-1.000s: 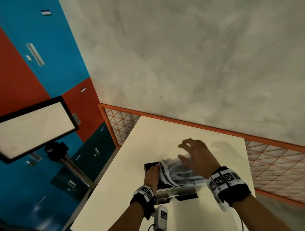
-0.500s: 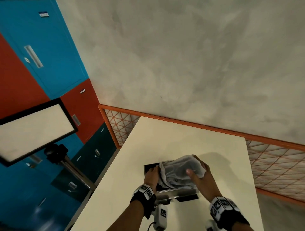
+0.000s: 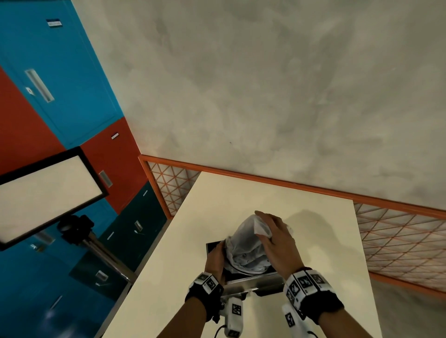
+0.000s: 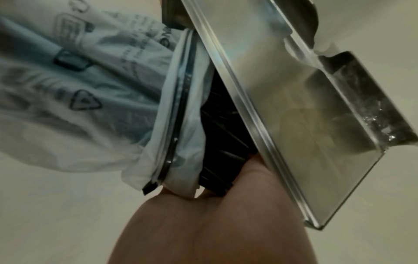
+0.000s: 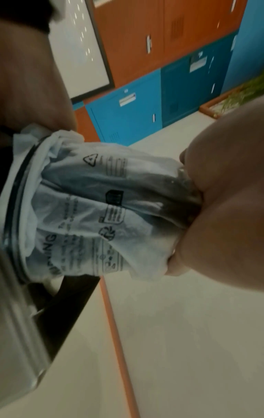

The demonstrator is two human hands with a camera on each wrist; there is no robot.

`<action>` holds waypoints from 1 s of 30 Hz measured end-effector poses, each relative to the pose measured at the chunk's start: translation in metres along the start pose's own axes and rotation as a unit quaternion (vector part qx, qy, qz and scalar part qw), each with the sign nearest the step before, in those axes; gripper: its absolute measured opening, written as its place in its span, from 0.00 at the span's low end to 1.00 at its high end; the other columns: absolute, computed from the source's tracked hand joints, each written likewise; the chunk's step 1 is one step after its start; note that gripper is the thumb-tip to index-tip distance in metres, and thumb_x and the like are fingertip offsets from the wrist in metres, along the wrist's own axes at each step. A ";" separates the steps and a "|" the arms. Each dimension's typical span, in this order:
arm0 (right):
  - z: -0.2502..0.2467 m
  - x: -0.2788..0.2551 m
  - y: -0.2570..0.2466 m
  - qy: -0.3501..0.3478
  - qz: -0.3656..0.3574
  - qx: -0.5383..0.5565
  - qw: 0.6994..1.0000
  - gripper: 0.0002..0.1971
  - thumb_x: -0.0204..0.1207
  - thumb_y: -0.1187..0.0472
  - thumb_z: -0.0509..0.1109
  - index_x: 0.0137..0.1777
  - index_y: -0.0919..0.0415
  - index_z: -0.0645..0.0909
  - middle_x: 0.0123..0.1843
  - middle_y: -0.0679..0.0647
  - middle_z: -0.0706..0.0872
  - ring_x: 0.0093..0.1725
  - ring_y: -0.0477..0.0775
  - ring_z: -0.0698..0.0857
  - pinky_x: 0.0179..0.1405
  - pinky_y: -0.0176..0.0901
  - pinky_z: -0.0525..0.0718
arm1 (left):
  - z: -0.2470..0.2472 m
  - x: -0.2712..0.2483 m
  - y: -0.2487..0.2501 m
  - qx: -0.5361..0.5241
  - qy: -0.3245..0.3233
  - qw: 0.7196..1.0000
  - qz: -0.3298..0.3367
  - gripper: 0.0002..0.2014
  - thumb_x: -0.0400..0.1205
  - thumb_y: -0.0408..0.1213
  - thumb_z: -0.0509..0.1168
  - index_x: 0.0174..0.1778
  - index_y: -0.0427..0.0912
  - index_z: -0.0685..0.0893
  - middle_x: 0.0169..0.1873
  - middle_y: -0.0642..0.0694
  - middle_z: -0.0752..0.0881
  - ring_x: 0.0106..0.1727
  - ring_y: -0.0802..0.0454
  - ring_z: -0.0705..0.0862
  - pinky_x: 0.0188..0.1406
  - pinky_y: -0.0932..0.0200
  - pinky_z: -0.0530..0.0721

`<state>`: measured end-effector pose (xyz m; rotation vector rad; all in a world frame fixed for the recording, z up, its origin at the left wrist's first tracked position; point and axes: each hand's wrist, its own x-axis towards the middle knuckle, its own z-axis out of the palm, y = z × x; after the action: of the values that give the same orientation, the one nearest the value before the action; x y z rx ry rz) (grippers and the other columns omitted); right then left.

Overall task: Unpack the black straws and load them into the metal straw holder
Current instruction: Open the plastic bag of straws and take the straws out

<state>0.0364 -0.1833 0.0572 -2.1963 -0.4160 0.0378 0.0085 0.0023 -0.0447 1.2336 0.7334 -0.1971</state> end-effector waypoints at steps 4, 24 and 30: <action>0.000 0.004 -0.010 -0.006 -0.018 -0.020 1.000 0.22 0.81 0.38 0.51 0.75 0.31 0.66 0.74 0.39 0.73 0.71 0.47 0.74 0.67 0.59 0.78 | -0.002 0.011 -0.006 0.008 0.003 1.000 0.012 0.17 0.82 0.52 0.66 0.52 0.41 0.89 0.47 0.36 0.91 0.49 0.32 0.89 0.47 0.40 0.92; 0.013 0.006 0.010 -0.053 0.054 -0.073 0.994 0.21 0.85 0.55 0.65 0.76 0.58 0.75 0.74 0.57 0.74 0.68 0.53 0.72 0.69 0.45 0.76 | -0.015 0.095 -0.059 0.145 0.037 0.988 0.024 0.33 0.72 0.68 0.61 0.65 0.49 0.86 0.63 0.43 0.89 0.64 0.41 0.87 0.66 0.37 0.85; 0.013 0.011 -0.004 -0.035 0.075 -0.039 0.996 0.21 0.80 0.47 0.67 0.69 0.56 0.77 0.64 0.53 0.75 0.60 0.56 0.78 0.59 0.48 0.80 | -0.006 0.022 -0.006 0.114 -0.006 0.993 0.033 0.18 0.78 0.56 0.62 0.58 0.53 0.87 0.62 0.42 0.89 0.64 0.40 0.87 0.67 0.35 0.85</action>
<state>0.0435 -0.1673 0.0535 -2.3053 -0.2953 0.1822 0.0198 0.0113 -0.0638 1.4714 0.6703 -0.2386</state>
